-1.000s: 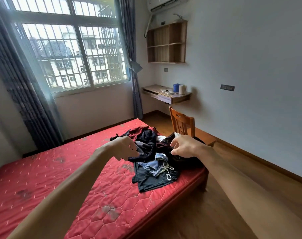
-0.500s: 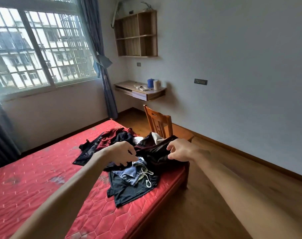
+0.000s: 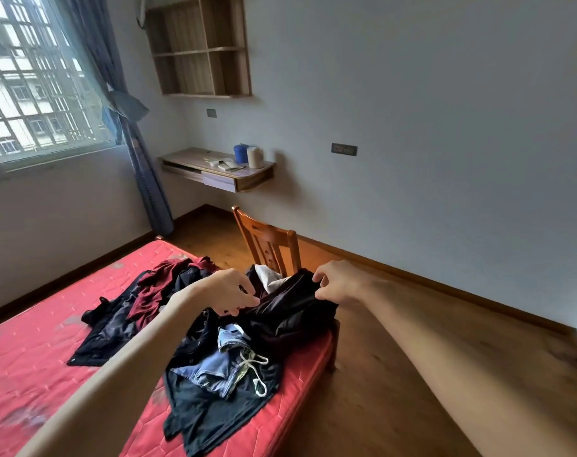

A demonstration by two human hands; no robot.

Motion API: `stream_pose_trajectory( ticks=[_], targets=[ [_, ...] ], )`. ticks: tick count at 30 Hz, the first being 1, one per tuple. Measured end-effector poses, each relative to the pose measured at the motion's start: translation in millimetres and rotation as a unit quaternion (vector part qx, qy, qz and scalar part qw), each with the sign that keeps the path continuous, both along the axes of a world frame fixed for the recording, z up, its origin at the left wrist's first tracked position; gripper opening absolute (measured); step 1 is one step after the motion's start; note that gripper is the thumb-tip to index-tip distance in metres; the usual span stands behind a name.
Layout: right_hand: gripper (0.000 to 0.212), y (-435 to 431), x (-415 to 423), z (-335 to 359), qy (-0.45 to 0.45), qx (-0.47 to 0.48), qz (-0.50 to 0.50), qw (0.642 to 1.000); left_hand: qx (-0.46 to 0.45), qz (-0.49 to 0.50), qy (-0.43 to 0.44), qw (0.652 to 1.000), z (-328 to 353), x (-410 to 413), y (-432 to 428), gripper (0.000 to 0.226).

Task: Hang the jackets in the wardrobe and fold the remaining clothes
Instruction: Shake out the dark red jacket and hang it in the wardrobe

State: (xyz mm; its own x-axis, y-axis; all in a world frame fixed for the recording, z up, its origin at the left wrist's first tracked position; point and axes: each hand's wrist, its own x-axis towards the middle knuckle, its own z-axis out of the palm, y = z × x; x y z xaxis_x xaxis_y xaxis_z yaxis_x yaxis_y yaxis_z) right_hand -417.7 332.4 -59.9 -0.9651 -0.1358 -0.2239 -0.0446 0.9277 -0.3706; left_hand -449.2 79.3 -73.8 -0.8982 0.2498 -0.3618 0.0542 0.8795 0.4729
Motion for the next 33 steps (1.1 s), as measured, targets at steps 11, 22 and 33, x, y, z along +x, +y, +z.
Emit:
stream_pose_trajectory(
  ticks=[11,22,33],
  targets=[
    [0.045,42.5,-103.7,-34.7,-0.04,0.014,-0.028,0.999,-0.025,-0.042,-0.028,0.998,-38.7,-110.8,38.4,0.03],
    [0.043,97.3,-248.2,-55.9,-0.051,-0.003,0.032,0.998,-0.025,0.01,-0.044,0.999,-35.6,-230.5,93.7,0.018],
    [0.044,85.2,-357.0,-88.9,-0.107,-0.035,0.106,0.988,-0.021,0.093,-0.083,0.992,-68.9,-305.4,81.6,0.032]
  ],
)
